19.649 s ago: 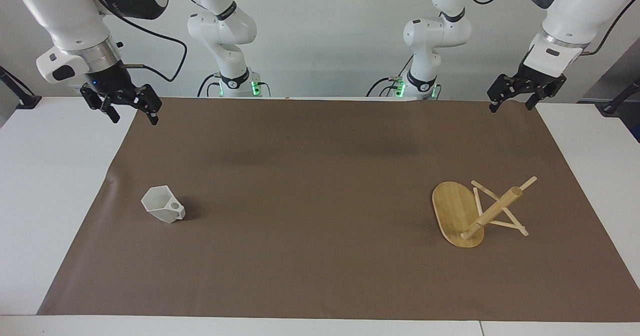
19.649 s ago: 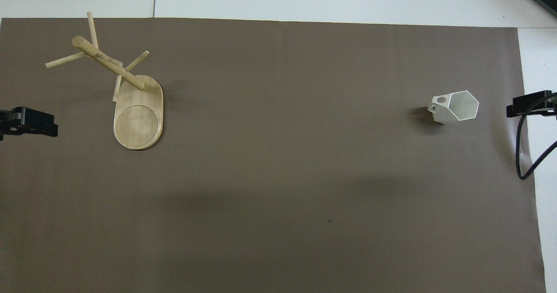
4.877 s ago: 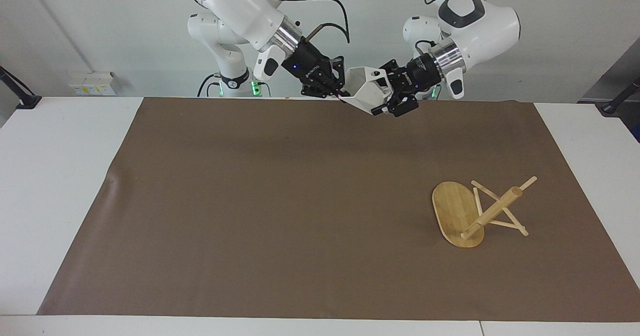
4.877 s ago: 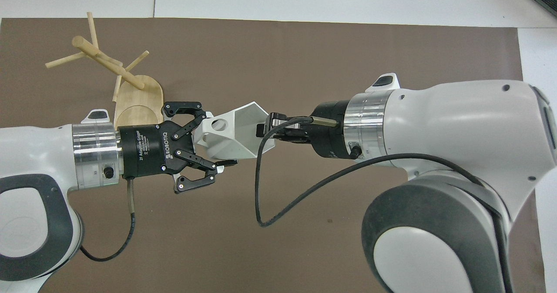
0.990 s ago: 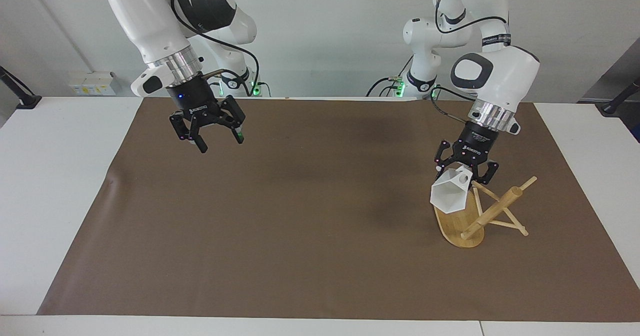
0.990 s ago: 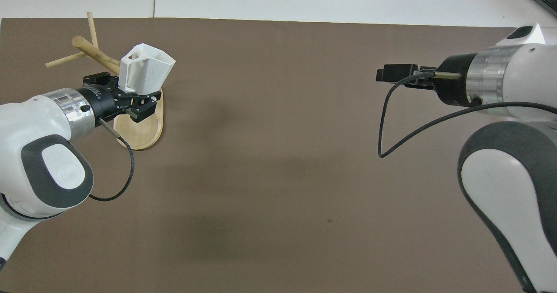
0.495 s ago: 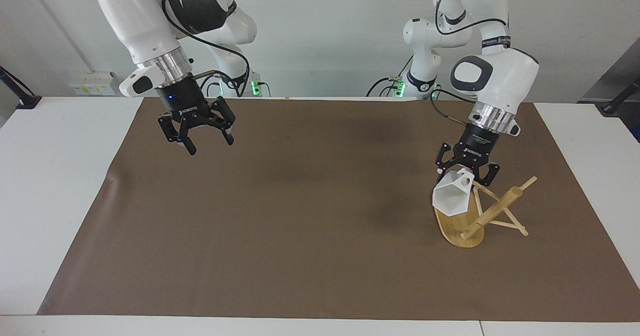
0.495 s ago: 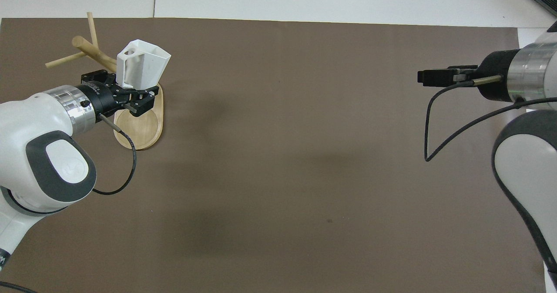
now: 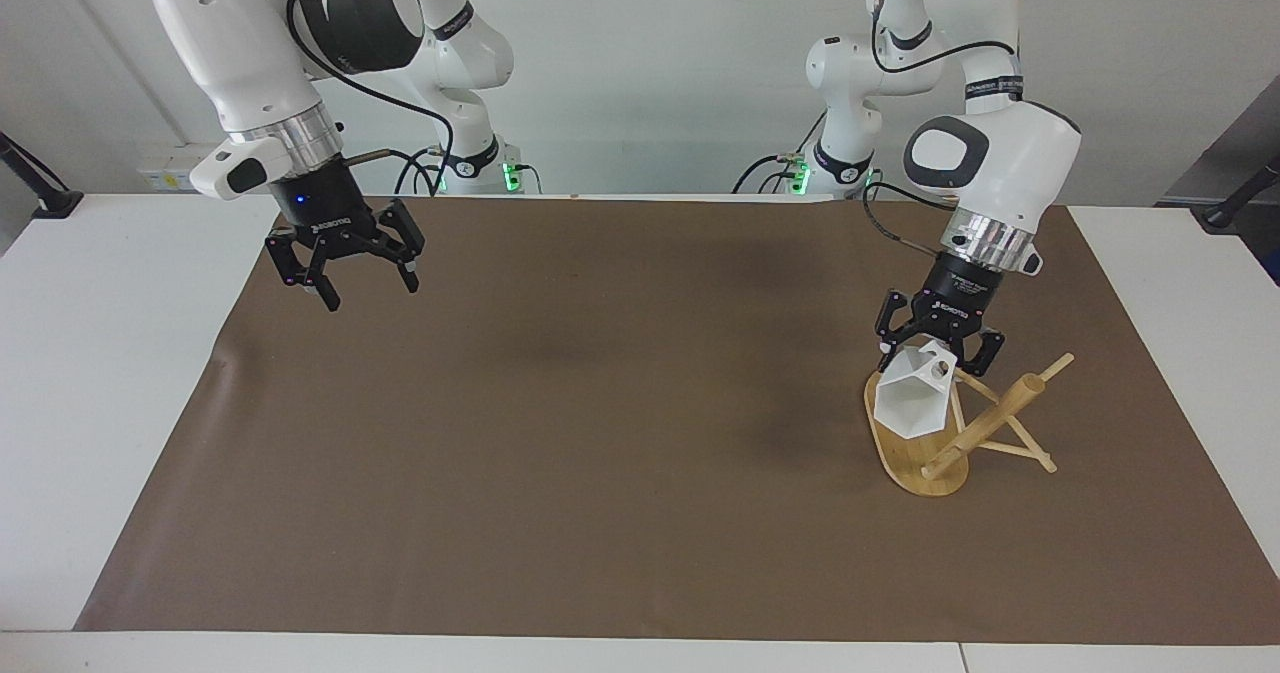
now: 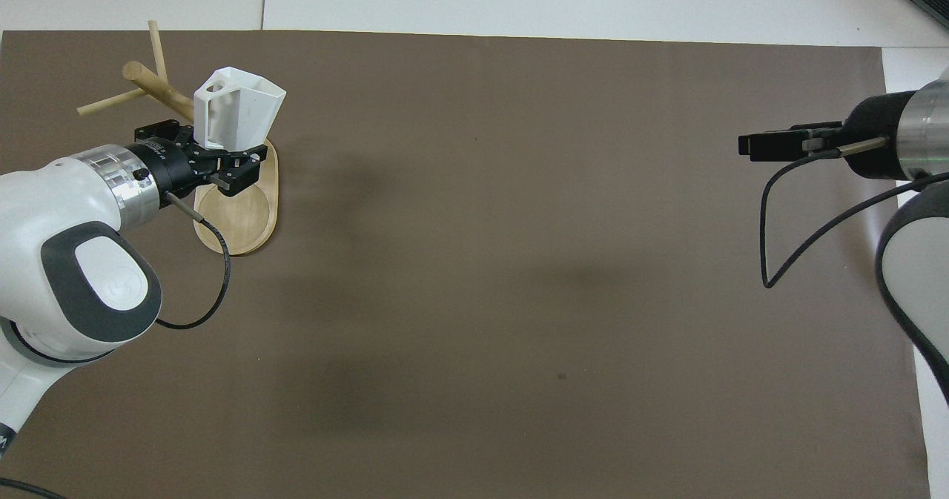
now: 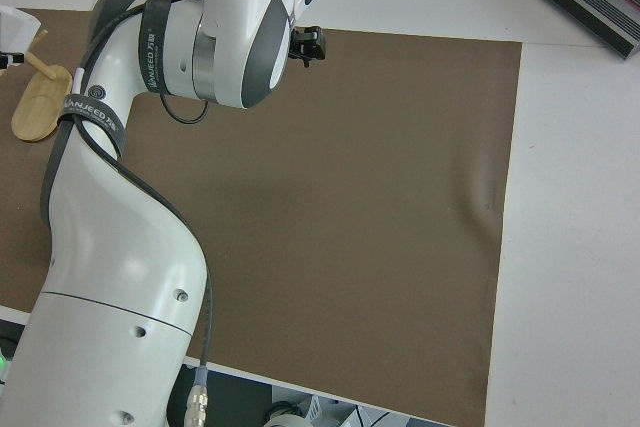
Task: Hang cup on rack
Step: 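Move the cup onto a mug tree peg while the right gripper withdraws, then open the left gripper and pull it back from the hung cup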
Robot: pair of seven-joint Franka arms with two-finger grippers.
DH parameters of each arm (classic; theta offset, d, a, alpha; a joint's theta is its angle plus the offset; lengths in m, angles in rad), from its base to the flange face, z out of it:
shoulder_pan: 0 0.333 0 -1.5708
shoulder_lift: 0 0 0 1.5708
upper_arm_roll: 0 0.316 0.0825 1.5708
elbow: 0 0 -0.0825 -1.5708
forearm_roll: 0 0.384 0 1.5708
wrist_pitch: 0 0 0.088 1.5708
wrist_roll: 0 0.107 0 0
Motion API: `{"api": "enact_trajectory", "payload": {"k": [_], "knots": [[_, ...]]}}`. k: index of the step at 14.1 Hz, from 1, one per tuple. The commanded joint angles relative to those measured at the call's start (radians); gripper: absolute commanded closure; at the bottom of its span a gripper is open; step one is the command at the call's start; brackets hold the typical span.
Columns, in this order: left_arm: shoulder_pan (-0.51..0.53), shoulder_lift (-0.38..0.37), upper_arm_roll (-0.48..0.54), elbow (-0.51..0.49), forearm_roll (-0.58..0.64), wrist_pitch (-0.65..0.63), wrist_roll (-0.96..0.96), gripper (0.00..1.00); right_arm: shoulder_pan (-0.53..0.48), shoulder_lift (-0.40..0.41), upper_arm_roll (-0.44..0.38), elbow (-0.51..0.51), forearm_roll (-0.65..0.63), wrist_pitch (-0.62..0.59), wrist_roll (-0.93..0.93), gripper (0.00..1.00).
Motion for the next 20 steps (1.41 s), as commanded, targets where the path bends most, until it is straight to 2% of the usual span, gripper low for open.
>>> {"api": "enact_trajectory", "payload": {"k": [1, 9, 14, 15, 16, 20], "knots": [[0.005, 0.011, -0.003, 0.009, 0.01, 0.025, -0.04, 1.0, -0.007, -0.006, -0.012, 0.034, -0.053, -0.07, -0.067, 0.0], [0.014, 0.028, -0.003, 0.011, 0.01, 0.045, -0.099, 1.0, -0.007, -0.015, -0.066, 0.086, -0.062, -0.309, -0.072, 0.0], [0.019, 0.03, -0.003, 0.006, 0.01, 0.051, -0.109, 1.0, -0.006, -0.017, -0.081, 0.112, -0.125, -0.384, -0.081, 0.0], [0.019, 0.03, -0.003, 0.008, 0.01, 0.051, -0.1, 0.83, -0.006, -0.017, -0.081, 0.118, -0.137, -0.388, -0.083, 0.0], [0.019, 0.03, -0.001, 0.008, 0.01, 0.051, -0.106, 0.01, -0.006, -0.017, -0.079, 0.12, -0.151, -0.388, -0.083, 0.0], [0.022, 0.031, 0.005, 0.031, 0.012, 0.036, -0.104, 0.0, -0.003, -0.017, -0.075, 0.121, -0.208, -0.378, -0.066, 0.0]]}}
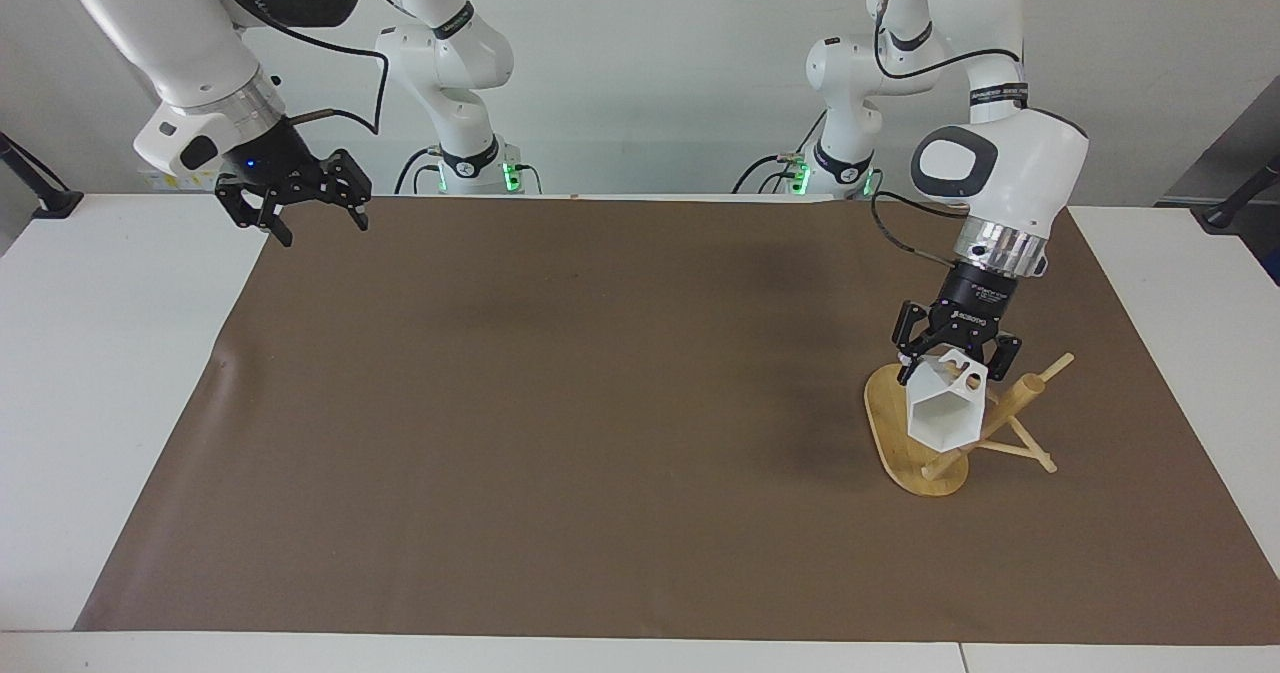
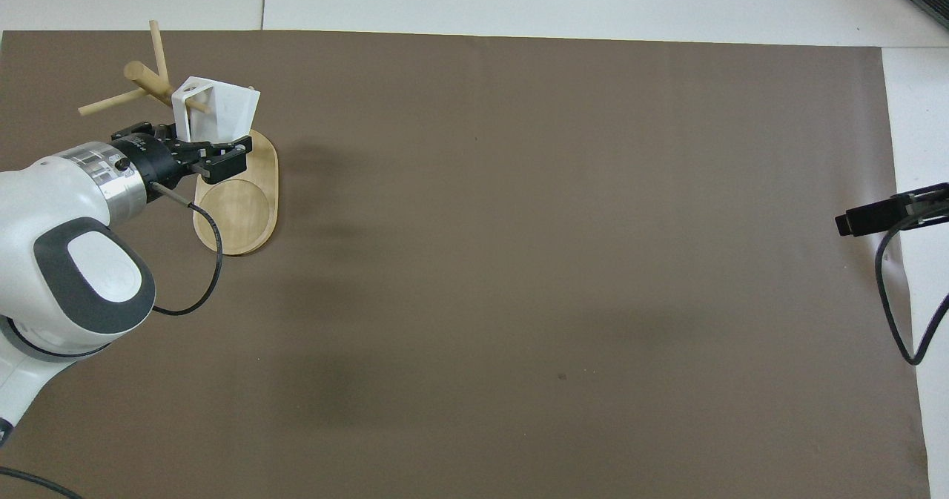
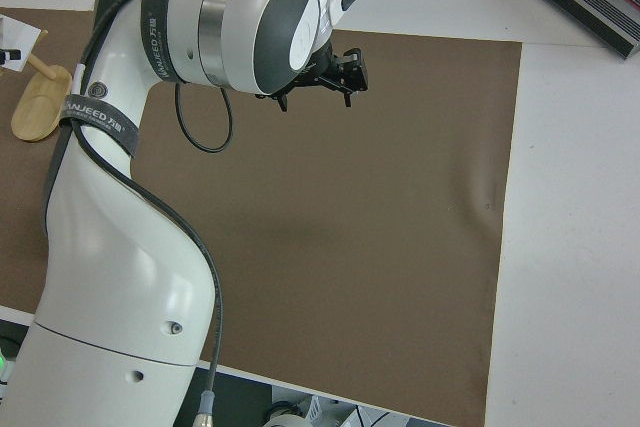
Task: Hang cup on rack
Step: 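Open the left gripper and pull it back from the hung cup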
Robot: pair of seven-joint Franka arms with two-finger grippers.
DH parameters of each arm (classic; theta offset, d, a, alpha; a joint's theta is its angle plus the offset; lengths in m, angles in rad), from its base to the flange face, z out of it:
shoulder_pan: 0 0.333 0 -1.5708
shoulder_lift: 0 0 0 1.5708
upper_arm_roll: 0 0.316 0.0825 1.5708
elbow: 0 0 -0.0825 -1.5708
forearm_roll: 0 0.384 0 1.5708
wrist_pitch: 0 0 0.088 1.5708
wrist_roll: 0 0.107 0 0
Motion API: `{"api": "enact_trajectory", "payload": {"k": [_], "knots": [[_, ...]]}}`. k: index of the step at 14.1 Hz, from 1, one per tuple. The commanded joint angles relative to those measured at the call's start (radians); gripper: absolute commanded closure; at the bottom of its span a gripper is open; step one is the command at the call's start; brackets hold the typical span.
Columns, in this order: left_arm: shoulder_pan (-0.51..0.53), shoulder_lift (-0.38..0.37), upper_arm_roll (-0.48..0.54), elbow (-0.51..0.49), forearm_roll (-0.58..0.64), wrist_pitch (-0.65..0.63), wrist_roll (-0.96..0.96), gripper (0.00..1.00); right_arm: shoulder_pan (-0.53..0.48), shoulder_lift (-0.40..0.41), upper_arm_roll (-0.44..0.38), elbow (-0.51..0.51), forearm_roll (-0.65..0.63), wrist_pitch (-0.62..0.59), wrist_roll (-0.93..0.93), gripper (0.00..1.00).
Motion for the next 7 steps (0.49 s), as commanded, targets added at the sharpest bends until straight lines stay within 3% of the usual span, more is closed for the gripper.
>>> {"api": "enact_trajectory", "payload": {"k": [1, 7], "knots": [[0.018, 0.007, 0.002, 0.029, 0.015, -0.013, -0.013, 0.0, -0.004, -0.004, 0.008, 0.008, -0.03, -0.008, 0.019, 0.0], [0.059, -0.052, 0.014, 0.039, 0.139, -0.203, -0.005, 0.0, -0.001, -0.005, 0.02, 0.006, -0.033, 0.009, 0.222, 0.0]]}}
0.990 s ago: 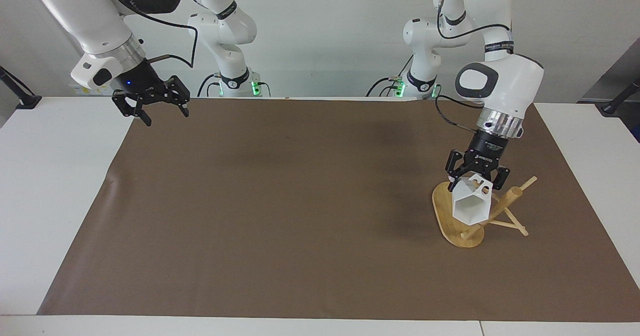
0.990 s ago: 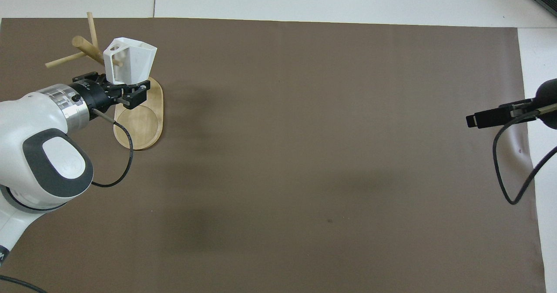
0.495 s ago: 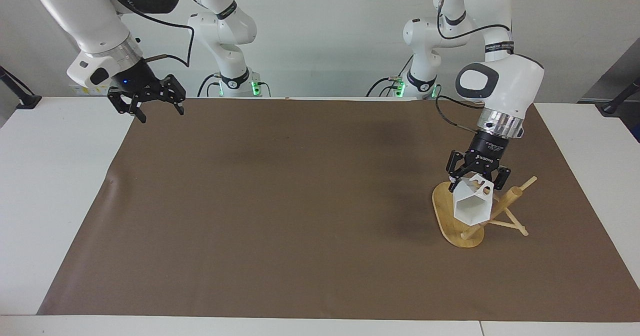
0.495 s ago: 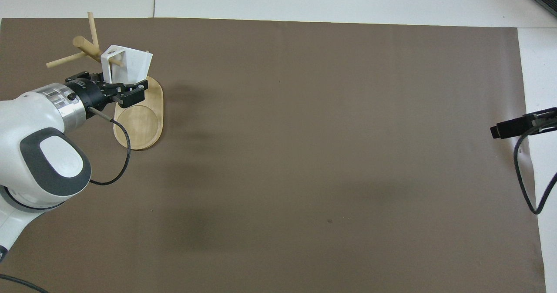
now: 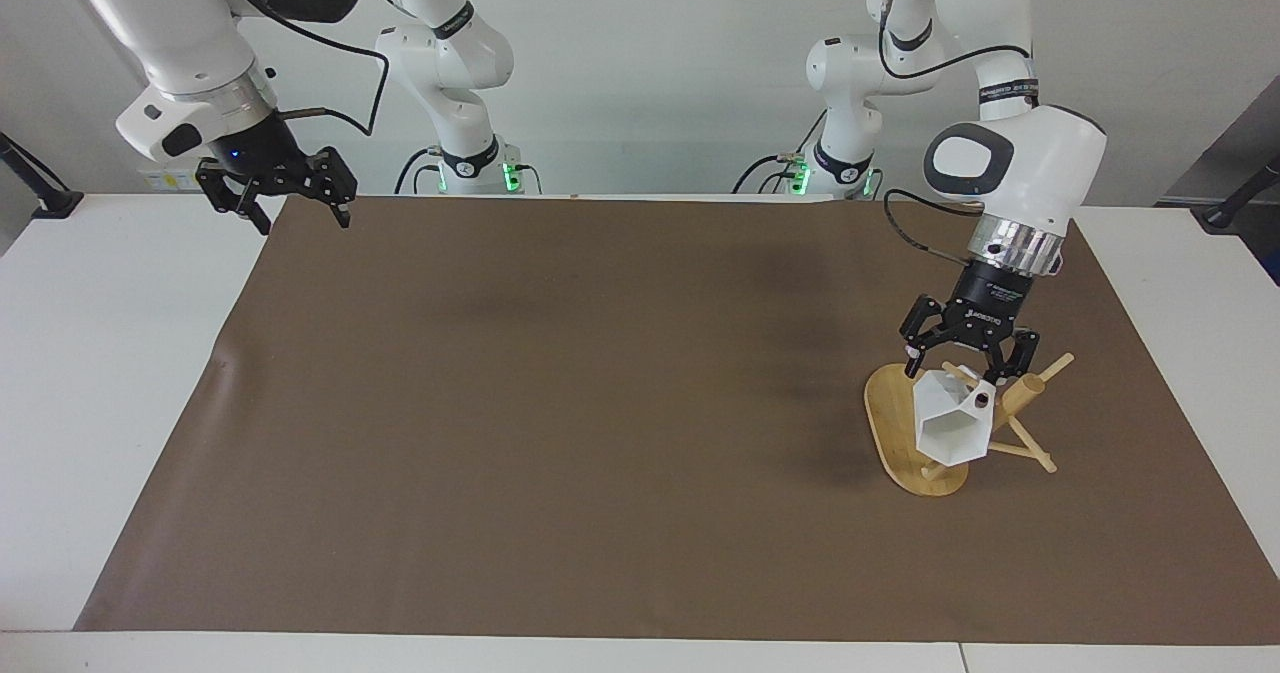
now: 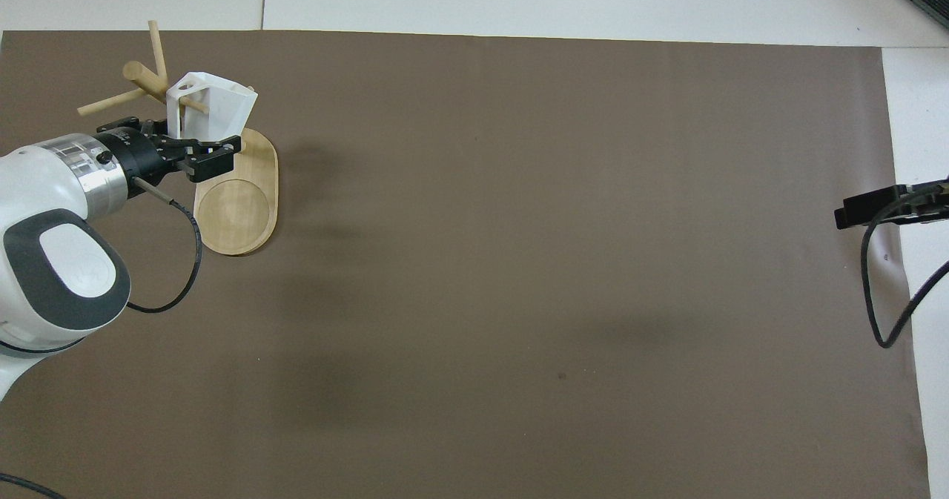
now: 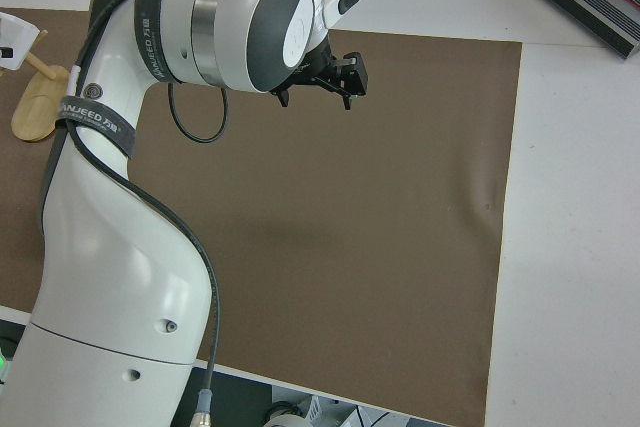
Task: Hang cup on rack
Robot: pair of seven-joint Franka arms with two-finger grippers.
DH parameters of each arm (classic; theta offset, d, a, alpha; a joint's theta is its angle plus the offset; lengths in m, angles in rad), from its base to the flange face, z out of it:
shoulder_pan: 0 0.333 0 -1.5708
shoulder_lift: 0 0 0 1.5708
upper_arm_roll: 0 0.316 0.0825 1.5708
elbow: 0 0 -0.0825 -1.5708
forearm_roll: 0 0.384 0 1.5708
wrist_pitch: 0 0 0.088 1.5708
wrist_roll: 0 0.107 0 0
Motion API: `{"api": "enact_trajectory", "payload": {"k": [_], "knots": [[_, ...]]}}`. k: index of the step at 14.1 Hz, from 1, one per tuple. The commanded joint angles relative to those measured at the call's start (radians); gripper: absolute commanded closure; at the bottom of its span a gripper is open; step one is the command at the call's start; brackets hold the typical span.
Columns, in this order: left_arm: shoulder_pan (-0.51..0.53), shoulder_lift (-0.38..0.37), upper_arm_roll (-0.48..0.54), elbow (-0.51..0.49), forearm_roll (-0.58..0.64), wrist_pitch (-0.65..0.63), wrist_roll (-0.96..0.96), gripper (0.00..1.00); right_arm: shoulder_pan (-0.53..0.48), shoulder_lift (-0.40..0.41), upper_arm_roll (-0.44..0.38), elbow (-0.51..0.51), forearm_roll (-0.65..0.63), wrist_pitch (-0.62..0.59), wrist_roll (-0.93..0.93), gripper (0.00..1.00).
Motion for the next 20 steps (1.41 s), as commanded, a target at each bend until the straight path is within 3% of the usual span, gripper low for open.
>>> {"api": "enact_trajectory", "payload": {"k": [1, 6, 9, 11, 20], "knots": [[0.045, -0.048, 0.0, 0.014, 0.114, -0.124, -0.008, 0.0, -0.002, -0.005, 0.008, 0.002, -0.023, 0.008, 0.055, 0.0], [0.111, -0.114, 0.0, 0.038, 0.26, -0.285, -0.007, 0.0, -0.002, -0.005, -0.002, 0.001, -0.005, 0.025, 0.062, 0.0], [0.113, -0.131, 0.0, 0.109, 0.392, -0.44, 0.019, 0.0, -0.004, -0.004, -0.012, 0.002, -0.002, 0.031, 0.059, 0.0], [0.119, -0.137, 0.004, 0.144, 0.401, -0.504, 0.085, 0.0, -0.004, -0.004, -0.021, 0.002, 0.0, 0.029, 0.053, 0.0], [0.136, -0.146, 0.049, 0.267, 0.401, -0.739, 0.862, 0.0, -0.005, -0.004, -0.064, 0.005, 0.061, 0.011, -0.013, 0.0]]}}
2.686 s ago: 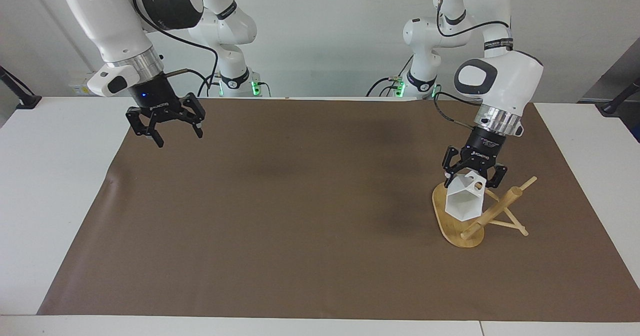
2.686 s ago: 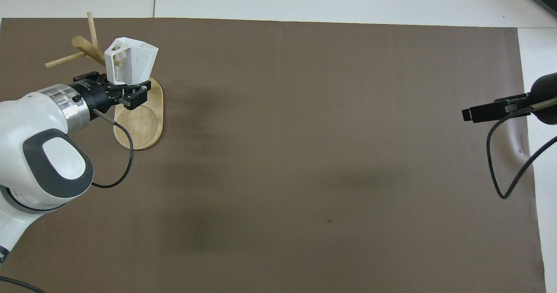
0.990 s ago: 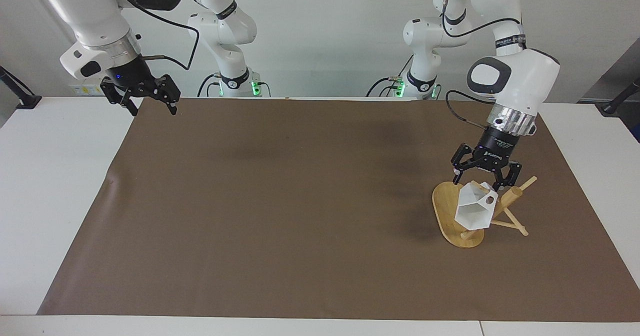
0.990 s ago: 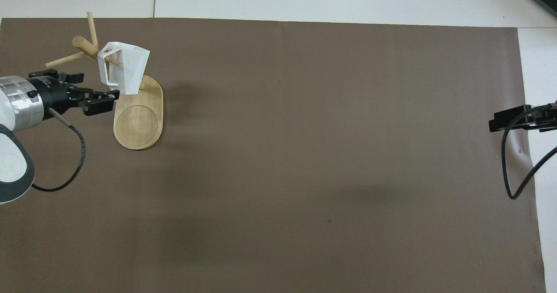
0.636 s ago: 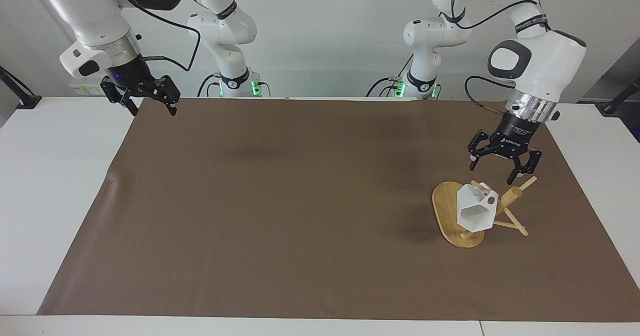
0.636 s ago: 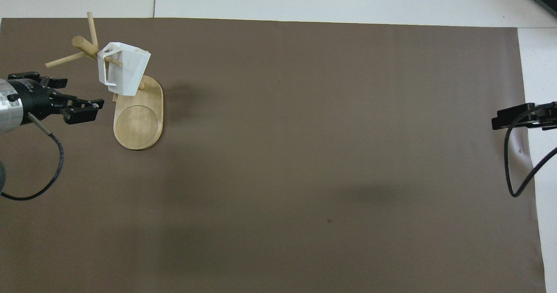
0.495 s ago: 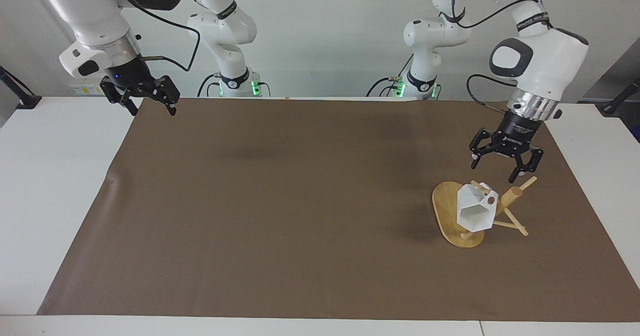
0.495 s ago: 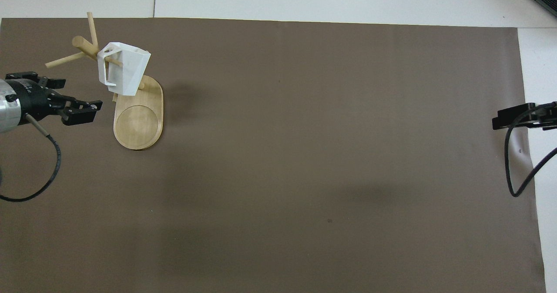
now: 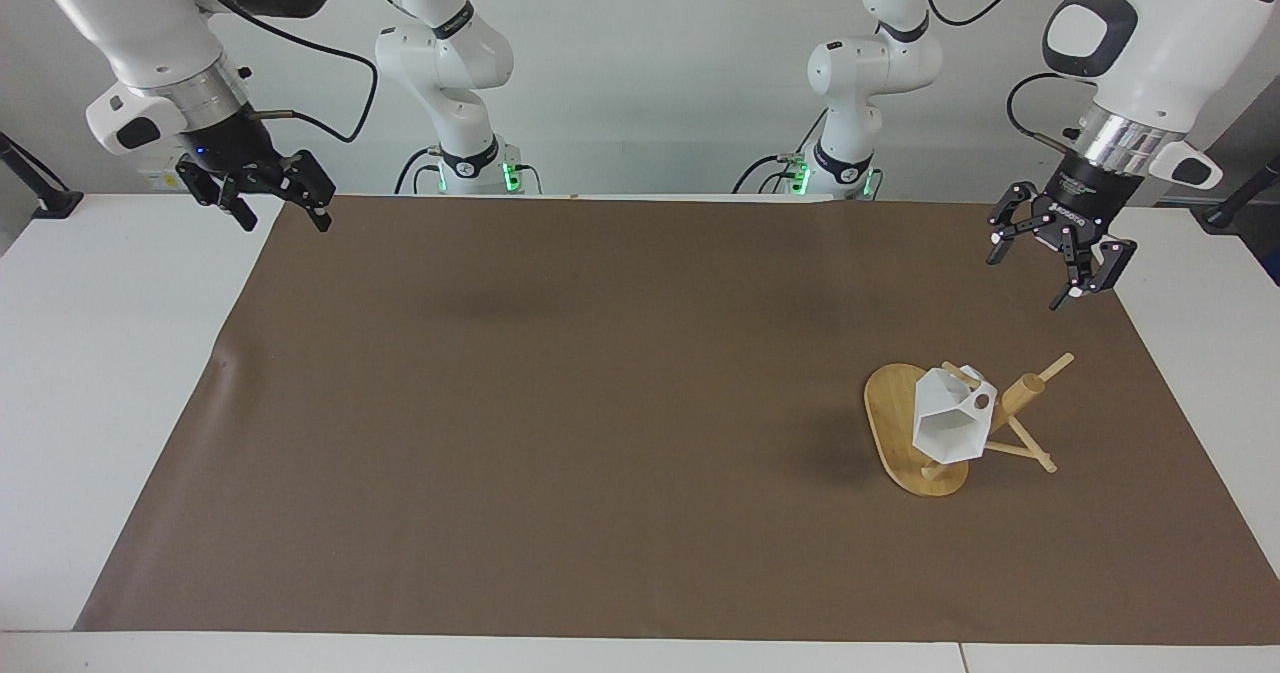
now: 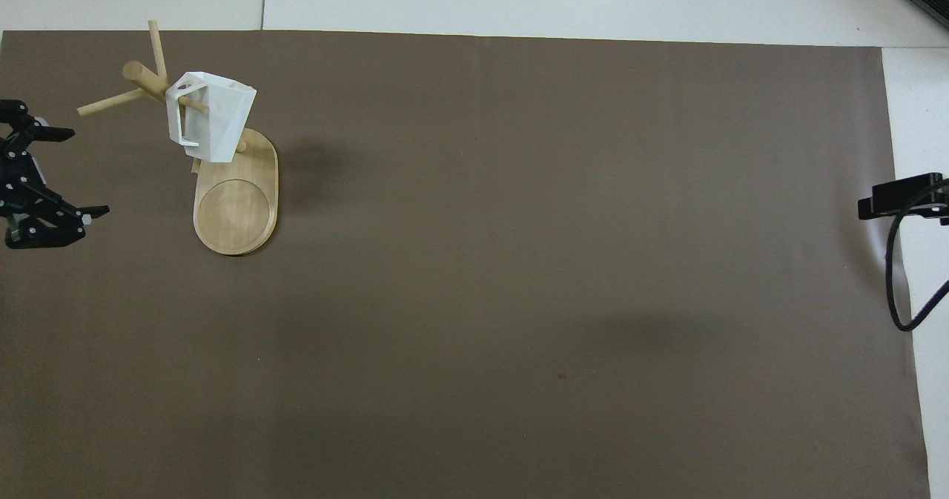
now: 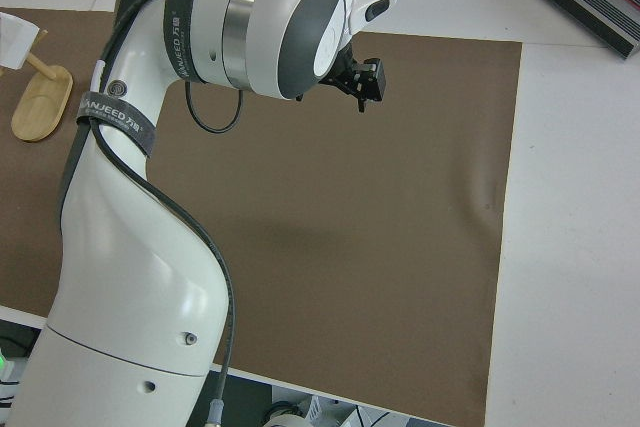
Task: Hang cup on rack
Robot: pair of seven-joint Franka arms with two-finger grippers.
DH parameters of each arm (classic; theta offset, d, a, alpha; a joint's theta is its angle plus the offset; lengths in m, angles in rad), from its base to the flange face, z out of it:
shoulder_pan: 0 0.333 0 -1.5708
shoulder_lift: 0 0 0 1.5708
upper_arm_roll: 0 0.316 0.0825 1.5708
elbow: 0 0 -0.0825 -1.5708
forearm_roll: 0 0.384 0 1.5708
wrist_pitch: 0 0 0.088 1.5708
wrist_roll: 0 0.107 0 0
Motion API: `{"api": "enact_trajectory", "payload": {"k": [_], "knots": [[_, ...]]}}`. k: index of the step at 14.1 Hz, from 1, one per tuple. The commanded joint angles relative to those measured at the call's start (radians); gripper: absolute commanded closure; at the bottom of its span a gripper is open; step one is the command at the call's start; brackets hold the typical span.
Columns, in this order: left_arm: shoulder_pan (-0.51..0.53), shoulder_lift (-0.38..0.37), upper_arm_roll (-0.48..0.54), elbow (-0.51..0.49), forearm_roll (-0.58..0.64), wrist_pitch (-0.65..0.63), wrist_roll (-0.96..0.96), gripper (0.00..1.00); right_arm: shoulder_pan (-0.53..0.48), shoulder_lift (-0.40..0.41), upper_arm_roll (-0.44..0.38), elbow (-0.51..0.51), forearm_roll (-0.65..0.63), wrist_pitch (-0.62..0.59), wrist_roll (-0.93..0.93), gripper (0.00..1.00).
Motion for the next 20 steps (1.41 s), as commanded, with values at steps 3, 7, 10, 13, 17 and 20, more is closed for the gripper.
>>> {"api": "enact_trajectory", "payload": {"k": [3, 7, 10, 13, 17, 20], "knots": [[0.009, 0.001, 0.011, 0.031, 0.032, -0.053, 0.391, 0.0, -0.005, -0.004, 0.0, 0.013, 0.005, -0.003, -0.087, 0.0], [0.009, -0.002, 0.019, 0.028, 0.091, -0.079, 0.851, 0.0, -0.003, -0.002, 0.001, 0.017, -0.001, 0.001, -0.138, 0.0], [0.004, -0.003, 0.017, 0.027, 0.093, -0.09, 0.971, 0.0, -0.003, -0.002, 0.001, 0.017, -0.009, 0.008, -0.141, 0.0], [-0.011, -0.006, 0.019, 0.028, 0.093, -0.115, 1.131, 0.0, -0.003, -0.002, 0.004, 0.017, -0.047, 0.015, -0.208, 0.0], [-0.1, -0.019, 0.063, 0.033, 0.206, -0.165, 1.339, 0.0, -0.002, -0.002, 0.01, 0.017, -0.05, 0.031, -0.19, 0.0], [-0.123, -0.035, 0.069, 0.039, 0.252, -0.211, 1.48, 0.0, -0.002, -0.002, 0.013, 0.017, -0.048, 0.031, -0.05, 0.0]]}}
